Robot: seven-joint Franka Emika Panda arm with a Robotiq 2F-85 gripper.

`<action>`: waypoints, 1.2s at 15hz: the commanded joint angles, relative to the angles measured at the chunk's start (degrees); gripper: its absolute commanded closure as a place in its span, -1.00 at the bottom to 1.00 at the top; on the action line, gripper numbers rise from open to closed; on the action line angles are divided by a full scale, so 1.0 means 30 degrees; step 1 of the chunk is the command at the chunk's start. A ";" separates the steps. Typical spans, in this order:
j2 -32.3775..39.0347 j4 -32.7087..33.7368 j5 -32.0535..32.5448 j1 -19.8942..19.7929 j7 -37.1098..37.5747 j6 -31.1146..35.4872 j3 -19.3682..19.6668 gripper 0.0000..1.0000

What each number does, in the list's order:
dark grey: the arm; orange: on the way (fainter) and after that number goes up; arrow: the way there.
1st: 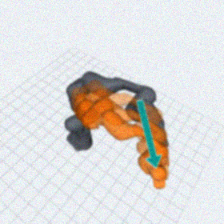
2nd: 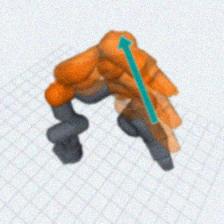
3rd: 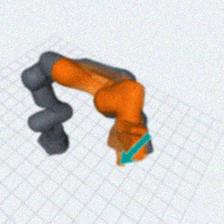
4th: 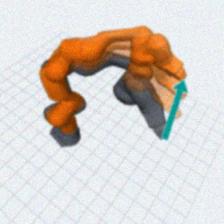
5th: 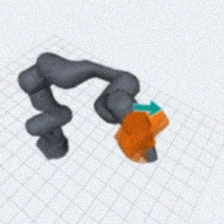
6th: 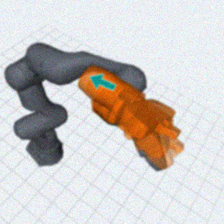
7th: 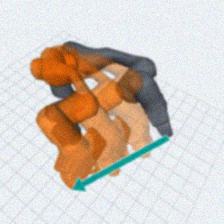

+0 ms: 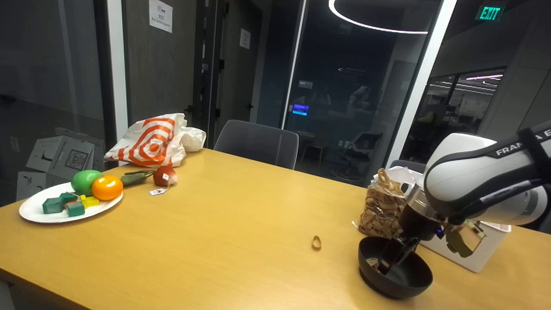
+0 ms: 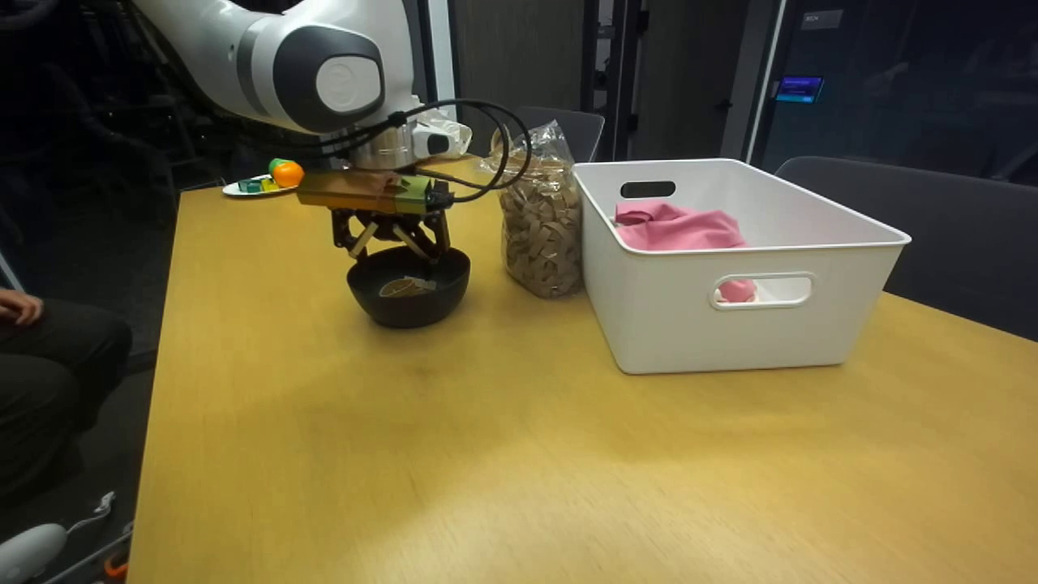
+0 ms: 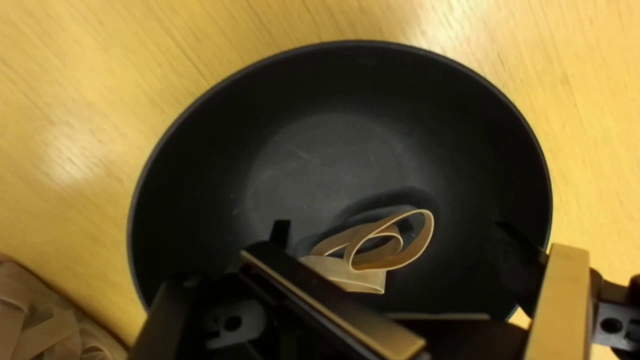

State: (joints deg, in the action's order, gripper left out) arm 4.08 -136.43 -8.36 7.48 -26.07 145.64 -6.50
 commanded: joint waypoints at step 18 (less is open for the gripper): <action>0.2415 0.0206 -0.0590 -0.1267 -0.1326 0.2670 -0.1143 -0.49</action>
State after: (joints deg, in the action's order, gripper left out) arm 10.63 -136.36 -8.89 5.43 -28.35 152.23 -8.27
